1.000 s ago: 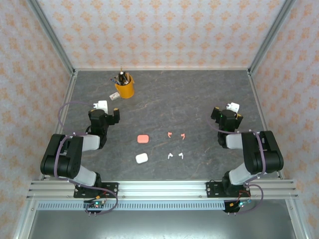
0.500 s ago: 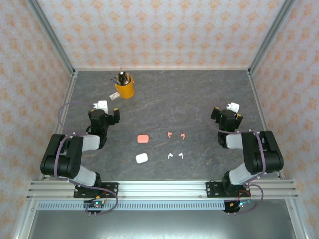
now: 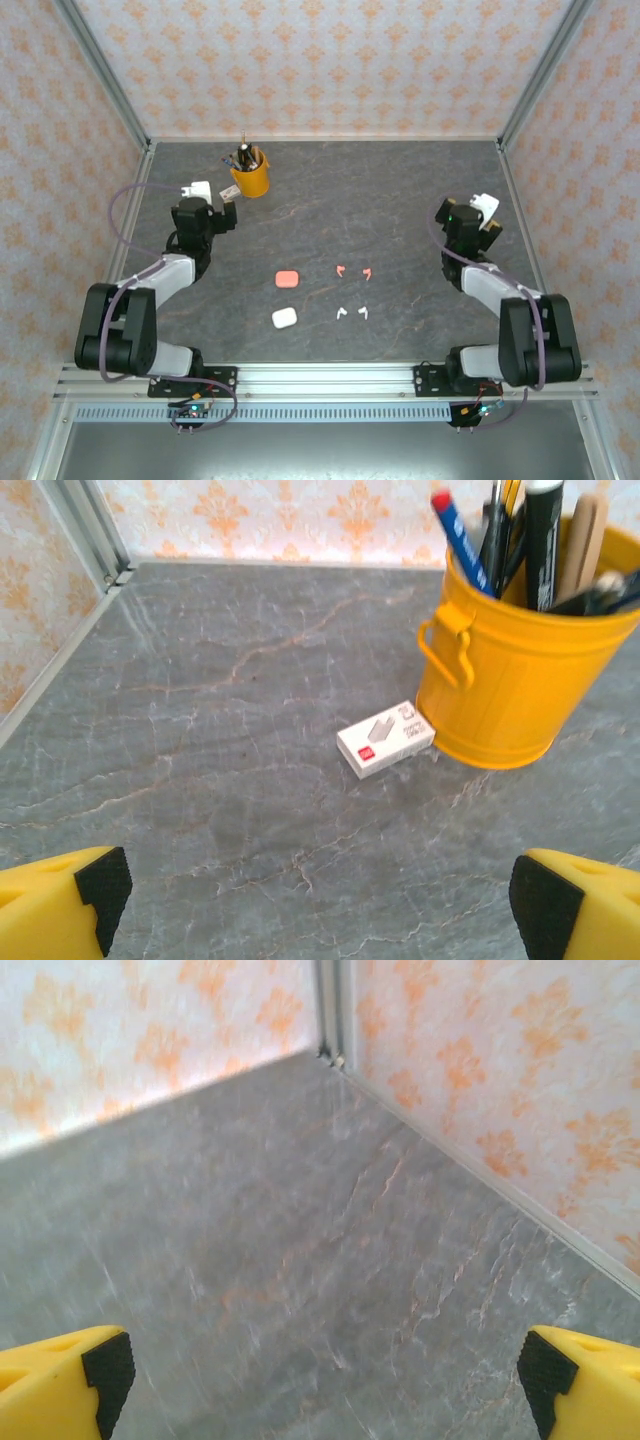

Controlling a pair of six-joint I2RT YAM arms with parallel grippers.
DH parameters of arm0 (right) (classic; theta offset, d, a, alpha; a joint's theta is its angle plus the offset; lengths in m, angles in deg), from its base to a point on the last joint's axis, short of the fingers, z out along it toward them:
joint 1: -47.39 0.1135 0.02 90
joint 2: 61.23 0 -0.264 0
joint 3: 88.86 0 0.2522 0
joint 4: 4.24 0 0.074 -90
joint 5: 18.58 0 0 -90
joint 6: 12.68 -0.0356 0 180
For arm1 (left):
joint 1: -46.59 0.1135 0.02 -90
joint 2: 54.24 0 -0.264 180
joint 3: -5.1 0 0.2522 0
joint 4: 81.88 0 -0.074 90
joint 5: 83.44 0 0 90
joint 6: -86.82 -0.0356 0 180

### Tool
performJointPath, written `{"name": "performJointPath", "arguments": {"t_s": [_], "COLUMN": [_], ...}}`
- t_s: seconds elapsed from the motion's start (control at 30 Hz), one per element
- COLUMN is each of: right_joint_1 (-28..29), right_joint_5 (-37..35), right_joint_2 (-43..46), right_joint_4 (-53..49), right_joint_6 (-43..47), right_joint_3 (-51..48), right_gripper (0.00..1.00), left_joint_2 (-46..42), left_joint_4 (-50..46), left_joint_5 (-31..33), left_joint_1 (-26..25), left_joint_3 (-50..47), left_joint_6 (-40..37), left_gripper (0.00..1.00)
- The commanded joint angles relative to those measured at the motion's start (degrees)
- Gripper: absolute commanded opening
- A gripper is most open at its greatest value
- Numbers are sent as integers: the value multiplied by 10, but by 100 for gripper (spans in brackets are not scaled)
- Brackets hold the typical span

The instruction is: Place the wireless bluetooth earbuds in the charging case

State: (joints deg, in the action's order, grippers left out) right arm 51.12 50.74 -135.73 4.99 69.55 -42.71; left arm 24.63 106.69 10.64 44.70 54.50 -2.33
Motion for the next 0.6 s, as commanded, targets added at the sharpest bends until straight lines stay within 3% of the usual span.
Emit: {"name": "performJointPath", "arguments": {"t_s": [0.0,0.03,0.13,0.27,0.4,0.57], "right_joint_1": [0,-5,-8,13,77,207], "right_joint_5": [-105,-117,-52,50,128,144], "right_joint_2": [21,16,-4,-5,13,4], "right_joint_4": [-237,-311,-397,-450,-493,-566], "right_joint_6": [-178,-228,-216,-196,-181,-222], "right_joint_3": [83,115,175,200,200,220], "right_gripper": [100,100,100,100,90,87], "left_joint_2": [-32,-42,-63,-89,-117,-151], "left_joint_4": [-92,-111,-189,-276,-349,-355], "left_joint_5": [12,11,17,30,14,-6], "left_joint_1": [-6,-9,-20,-49,-65,-69], "left_joint_3": [33,47,101,142,140,77], "left_joint_6": [42,59,124,209,302,417], "left_gripper": [100,100,100,100,100,100]}}
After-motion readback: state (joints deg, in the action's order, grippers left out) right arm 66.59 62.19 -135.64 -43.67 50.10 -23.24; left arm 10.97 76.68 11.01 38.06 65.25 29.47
